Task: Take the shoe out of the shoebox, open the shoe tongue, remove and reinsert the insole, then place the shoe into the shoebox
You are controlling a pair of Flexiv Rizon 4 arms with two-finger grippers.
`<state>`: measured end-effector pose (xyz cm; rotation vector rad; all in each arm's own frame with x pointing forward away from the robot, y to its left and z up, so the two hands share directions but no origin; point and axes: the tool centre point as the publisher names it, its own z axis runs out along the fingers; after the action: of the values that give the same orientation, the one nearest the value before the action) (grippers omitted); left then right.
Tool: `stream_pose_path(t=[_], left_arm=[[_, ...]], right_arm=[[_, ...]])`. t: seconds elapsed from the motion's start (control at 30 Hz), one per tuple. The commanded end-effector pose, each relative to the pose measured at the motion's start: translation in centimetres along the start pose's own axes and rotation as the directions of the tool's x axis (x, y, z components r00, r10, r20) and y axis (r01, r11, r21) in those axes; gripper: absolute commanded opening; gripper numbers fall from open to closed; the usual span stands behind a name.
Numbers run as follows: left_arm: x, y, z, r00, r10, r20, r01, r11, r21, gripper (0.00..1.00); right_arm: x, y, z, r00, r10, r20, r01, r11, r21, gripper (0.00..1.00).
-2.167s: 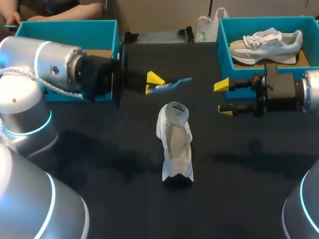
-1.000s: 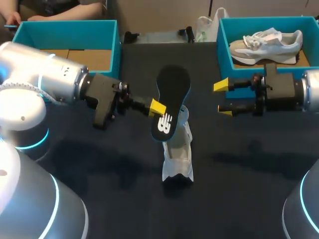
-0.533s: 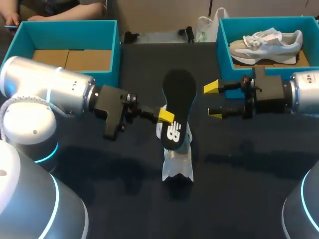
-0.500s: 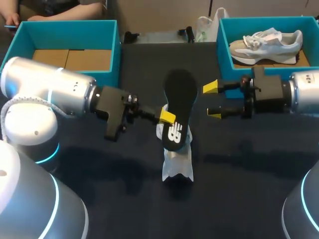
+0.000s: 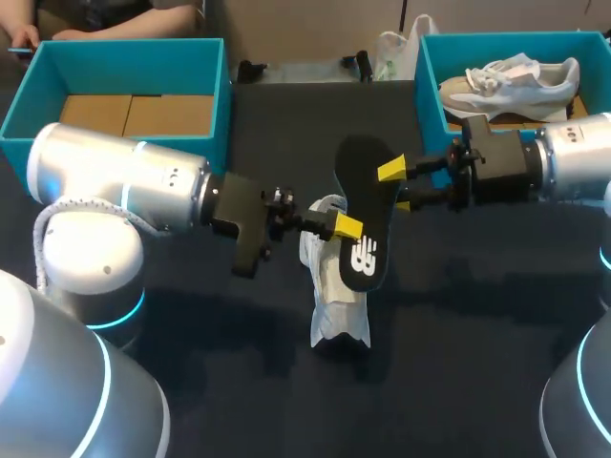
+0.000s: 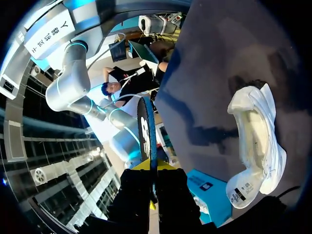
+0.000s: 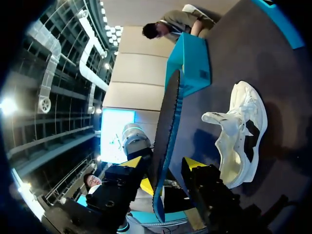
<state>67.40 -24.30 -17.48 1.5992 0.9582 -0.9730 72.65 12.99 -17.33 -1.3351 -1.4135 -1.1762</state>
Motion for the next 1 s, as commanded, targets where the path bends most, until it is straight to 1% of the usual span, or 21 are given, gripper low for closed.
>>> stream_pose_path(t=[0.03, 0.13, 0.23, 0.37, 0.6, 0.63, 0.67, 0.7, 0.73, 1.0], left_arm=[[0.1, -0.1, 1.1, 1.0, -0.001, 0.001, 0.001, 1.0, -0.028, 0.0], [0.1, 0.0, 1.3, 1.0, -0.003, 0.001, 0.003, 1.0, -0.03, 0.0], [0.0, 0.1, 1.5, 1.0, 0.002, -0.003, -0.002, 1.0, -0.031, 0.0], [0.2, 0.1, 1.6, 1.0, 0.0, -0.006, 0.0, 0.999, -0.04, 0.0], [0.1, 0.0, 1.7, 1.0, -0.011, 0.004, 0.011, 0.999, -0.04, 0.0], [0.1, 0.0, 1.5, 1.0, -0.011, 0.004, 0.011, 0.999, -0.04, 0.07], [0.1, -0.1, 1.2, 1.0, -0.014, 0.006, 0.014, 0.999, -0.037, 0.47], [0.2, -0.1, 0.9, 1.0, -0.014, 0.002, 0.014, 0.999, -0.045, 0.94], [0.3, -0.2, 0.6, 1.0, -0.018, 0.0, 0.018, 0.999, -0.049, 1.0], [0.9, -0.9, -2.2, 0.998, -0.053, -0.015, 0.052, 0.996, -0.076, 1.0]], right_arm=[[0.0, 0.3, 0.5, 1.0, 0.002, -0.001, -0.002, 1.0, 0.015, 0.42], [0.0, 0.2, 0.5, 1.0, 0.0, -0.004, 0.0, 1.0, 0.023, 0.36], [0.0, 0.2, 0.5, 1.0, -0.001, -0.003, 0.001, 1.0, 0.022, 0.24], [0.0, 0.2, 0.5, 1.0, -0.006, -0.007, 0.006, 1.0, 0.021, 0.0], [-0.2, 0.1, 0.1, 1.0, -0.006, -0.006, 0.006, 1.0, 0.021, 0.0], [-0.3, 0.1, 0.1, 1.0, -0.004, -0.006, 0.004, 1.0, 0.02, 0.0], [-0.4, 0.2, 0.0, 1.0, -0.002, -0.006, 0.002, 1.0, 0.019, 0.0], [-0.5, 0.2, -0.1, 1.0, 0.0, -0.006, 0.0, 1.0, 0.019, 0.0], [-0.6, 0.3, -0.1, 1.0, 0.002, -0.006, -0.001, 1.0, 0.02, 0.0], [-1.4, 0.4, -0.9, 1.0, 0.016, -0.004, -0.016, 1.0, 0.016, 0.0]])
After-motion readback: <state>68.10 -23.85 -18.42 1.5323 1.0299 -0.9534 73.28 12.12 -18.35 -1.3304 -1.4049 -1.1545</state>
